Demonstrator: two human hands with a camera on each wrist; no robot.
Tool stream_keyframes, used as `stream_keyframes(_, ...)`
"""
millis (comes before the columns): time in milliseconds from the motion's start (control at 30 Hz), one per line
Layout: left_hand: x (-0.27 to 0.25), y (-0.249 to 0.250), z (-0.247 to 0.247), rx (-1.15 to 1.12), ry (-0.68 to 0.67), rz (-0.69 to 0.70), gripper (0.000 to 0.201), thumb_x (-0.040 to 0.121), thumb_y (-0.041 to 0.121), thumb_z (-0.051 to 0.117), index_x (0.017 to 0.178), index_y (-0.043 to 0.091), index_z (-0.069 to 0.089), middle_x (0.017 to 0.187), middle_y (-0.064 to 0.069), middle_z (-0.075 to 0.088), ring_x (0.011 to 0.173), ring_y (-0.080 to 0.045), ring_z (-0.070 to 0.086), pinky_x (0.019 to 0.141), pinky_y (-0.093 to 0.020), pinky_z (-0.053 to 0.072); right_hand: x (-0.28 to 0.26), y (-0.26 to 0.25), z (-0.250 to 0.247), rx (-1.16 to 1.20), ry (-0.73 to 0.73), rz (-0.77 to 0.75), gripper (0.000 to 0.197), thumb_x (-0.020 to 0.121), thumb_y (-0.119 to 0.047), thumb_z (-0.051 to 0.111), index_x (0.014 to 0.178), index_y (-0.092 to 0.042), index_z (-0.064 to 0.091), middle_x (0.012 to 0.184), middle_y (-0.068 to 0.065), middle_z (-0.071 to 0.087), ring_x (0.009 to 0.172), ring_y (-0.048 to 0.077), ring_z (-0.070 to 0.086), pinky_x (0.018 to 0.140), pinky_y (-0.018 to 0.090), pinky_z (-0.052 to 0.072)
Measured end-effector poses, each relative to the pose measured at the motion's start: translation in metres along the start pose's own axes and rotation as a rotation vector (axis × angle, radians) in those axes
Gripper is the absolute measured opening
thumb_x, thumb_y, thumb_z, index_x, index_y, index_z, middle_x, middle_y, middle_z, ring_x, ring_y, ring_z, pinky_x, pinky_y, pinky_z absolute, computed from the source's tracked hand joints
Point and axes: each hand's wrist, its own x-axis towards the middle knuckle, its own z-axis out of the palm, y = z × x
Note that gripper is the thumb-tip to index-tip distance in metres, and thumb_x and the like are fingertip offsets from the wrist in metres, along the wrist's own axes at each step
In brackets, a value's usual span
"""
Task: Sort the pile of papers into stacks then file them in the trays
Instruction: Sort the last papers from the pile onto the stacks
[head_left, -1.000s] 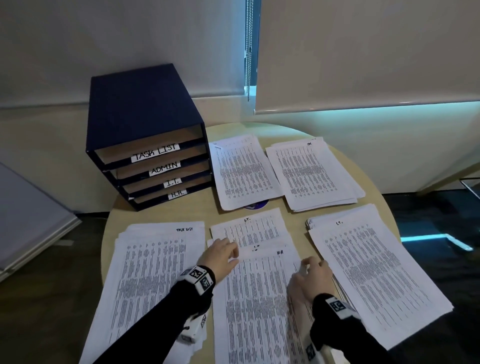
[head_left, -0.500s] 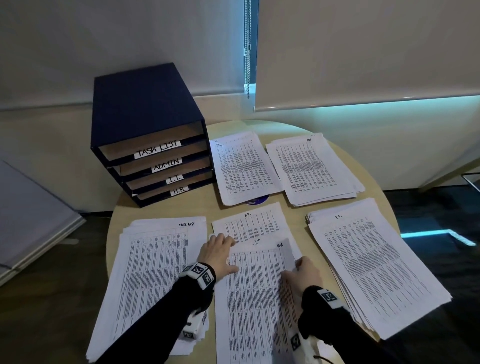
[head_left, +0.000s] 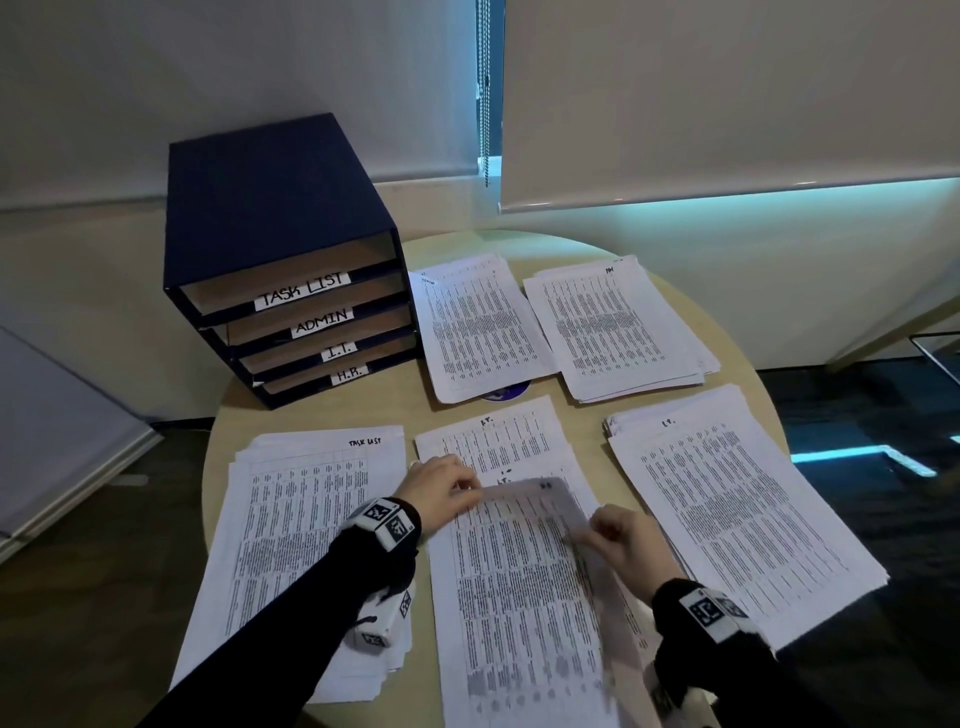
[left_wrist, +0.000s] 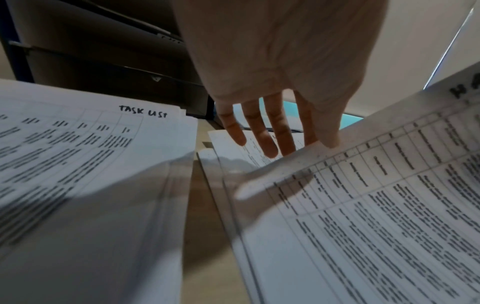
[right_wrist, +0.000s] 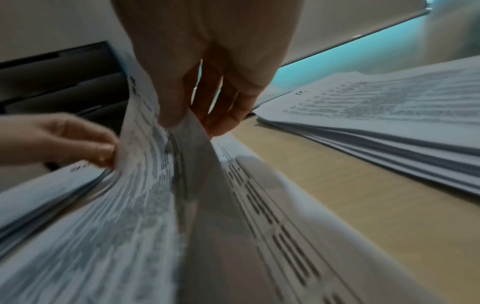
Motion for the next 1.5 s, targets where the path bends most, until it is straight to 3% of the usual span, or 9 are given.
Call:
stream_keyframes(100,0.006,0.0,-0.009,-0.029,-0.052,-0.012,0.02,0.092,0.039,0.059,0.089,0.021,0.068,0.09,0.007,0.062,0.085,-0.009,0.056,0.08,-0.027,0.045,0.011,-0.009,-0.007,0.07,0.029,0.068,0.007,0.084,-0.015,0.071,0.078,-0.012,0.068,0.067,-0.001,0.058,0.061,0.007,0.05,0.056,0.01,0.038)
stream_keyframes(167,0.008,-0.001,-0.013,-0.107,-0.068,-0.034,0.015,0.09,0.034,0.065,0.083,0.021,0.07,0.085,0.006,0.067,0.082,-0.009,0.061,0.073,-0.023,0.045,0.016,-0.014,-0.006,0.095,0.052,0.145,0.03,0.088,-0.014,0.066,0.117,-0.01,0.062,0.089,0.001,0.064,0.076,0.01,0.059,0.065,0.008,0.042)
stream_keyframes(233,0.009,-0.003,-0.015,-0.174,-0.085,-0.064,0.013,0.087,0.03,0.069,0.08,0.02,0.071,0.084,0.004,0.069,0.08,-0.009,0.062,0.07,-0.019,0.046,0.019,-0.017,-0.001,0.072,0.064,0.186,0.043,0.089,-0.016,0.064,0.131,-0.012,0.053,0.106,0.004,0.063,0.087,0.014,0.062,0.074,0.017,0.045)
stream_keyframes(633,0.014,-0.014,-0.008,-0.224,-0.108,-0.087,0.015,0.083,0.028,0.073,0.071,0.024,0.067,0.077,0.006,0.066,0.074,-0.005,0.059,0.067,-0.015,0.046,0.015,-0.009,0.026,-0.022,0.107,0.194,0.021,0.096,-0.022,0.053,0.107,-0.011,0.067,0.105,0.007,0.06,0.095,0.02,0.062,0.085,0.036,0.052)
stream_keyframes(900,0.011,-0.022,-0.002,-0.3,-0.064,-0.074,0.015,0.083,0.027,0.073,0.075,0.015,0.071,0.074,0.003,0.065,0.072,-0.01,0.059,0.076,-0.03,0.052,0.017,-0.011,0.027,0.097,0.147,0.191,0.009,0.086,-0.023,0.068,0.087,-0.015,0.065,0.096,-0.002,0.059,0.088,0.012,0.057,0.071,0.023,0.042)
stream_keyframes(1067,0.008,-0.021,-0.001,-0.354,-0.028,-0.099,0.028,0.088,0.038,0.066,0.079,0.012,0.07,0.074,0.001,0.063,0.068,-0.009,0.055,0.067,-0.023,0.045,0.021,-0.018,0.027,0.248,0.063,0.18,0.014,0.078,-0.009,0.074,0.074,-0.005,0.061,0.078,0.006,0.068,0.074,0.016,0.062,0.065,0.017,0.047)
stream_keyframes(1200,0.014,-0.019,-0.002,-0.567,-0.036,-0.236,0.038,0.093,0.044,0.058,0.086,0.009,0.072,0.072,0.003,0.063,0.066,-0.011,0.054,0.065,-0.023,0.043,0.015,-0.013,0.02,0.29,-0.151,0.124,0.021,0.074,-0.006,0.077,0.066,-0.013,0.059,0.08,0.003,0.072,0.082,0.016,0.068,0.078,0.032,0.054)
stream_keyframes(1400,0.021,-0.015,-0.002,-0.283,-0.112,-0.122,0.018,0.087,0.026,0.07,0.089,0.009,0.075,0.087,-0.004,0.071,0.079,-0.012,0.061,0.077,-0.024,0.047,0.009,-0.002,0.0,0.432,-0.168,0.132,0.016,0.078,-0.01,0.074,0.072,-0.009,0.059,0.078,0.015,0.067,0.074,0.019,0.062,0.076,0.04,0.049)
stream_keyframes(1500,0.021,-0.011,-0.003,-0.255,-0.101,-0.084,0.012,0.084,0.022,0.072,0.084,0.01,0.075,0.085,0.0,0.072,0.078,-0.009,0.063,0.079,-0.026,0.051,0.009,0.005,-0.002,0.378,-0.151,0.14,0.013,0.079,-0.013,0.073,0.07,-0.018,0.064,0.082,0.003,0.068,0.082,0.015,0.063,0.087,0.043,0.048)
